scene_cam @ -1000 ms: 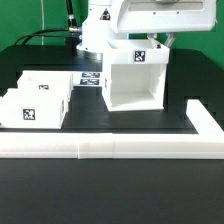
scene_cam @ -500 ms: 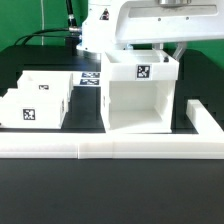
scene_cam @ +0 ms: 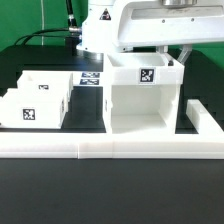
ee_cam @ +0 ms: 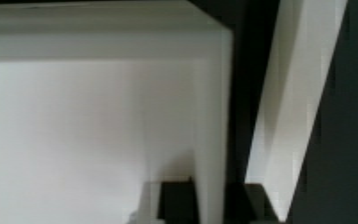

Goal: Assemble drawer

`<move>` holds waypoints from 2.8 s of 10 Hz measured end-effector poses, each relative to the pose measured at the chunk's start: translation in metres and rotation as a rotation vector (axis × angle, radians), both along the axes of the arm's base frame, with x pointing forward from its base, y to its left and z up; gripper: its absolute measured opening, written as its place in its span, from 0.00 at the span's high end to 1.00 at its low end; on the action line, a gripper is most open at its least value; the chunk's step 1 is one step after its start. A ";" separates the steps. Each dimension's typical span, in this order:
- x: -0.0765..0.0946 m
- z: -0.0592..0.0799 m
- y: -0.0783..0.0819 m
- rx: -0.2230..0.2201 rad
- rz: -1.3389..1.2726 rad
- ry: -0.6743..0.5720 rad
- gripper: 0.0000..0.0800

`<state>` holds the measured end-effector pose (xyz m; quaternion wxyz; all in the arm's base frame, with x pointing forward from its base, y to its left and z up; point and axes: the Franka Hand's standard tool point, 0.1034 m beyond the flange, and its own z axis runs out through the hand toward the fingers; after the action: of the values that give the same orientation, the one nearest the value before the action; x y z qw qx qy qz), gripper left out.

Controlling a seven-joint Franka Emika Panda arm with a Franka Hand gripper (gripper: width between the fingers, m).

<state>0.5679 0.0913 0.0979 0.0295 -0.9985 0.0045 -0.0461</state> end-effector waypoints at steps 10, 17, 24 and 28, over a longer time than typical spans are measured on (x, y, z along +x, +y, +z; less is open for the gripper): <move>0.015 0.005 -0.002 0.136 -0.843 0.023 0.95; 0.025 0.000 -0.005 0.221 -1.386 0.105 0.95; 0.078 0.001 -0.005 0.240 -1.456 0.115 0.95; 0.084 0.001 -0.005 0.237 -1.473 0.113 0.95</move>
Offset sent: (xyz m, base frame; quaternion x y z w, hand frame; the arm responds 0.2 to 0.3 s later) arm 0.0007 -0.0086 -0.0075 -0.0643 0.0194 0.3603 0.9304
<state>0.6523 0.0860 0.0988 0.0981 -0.7282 0.6783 -0.0018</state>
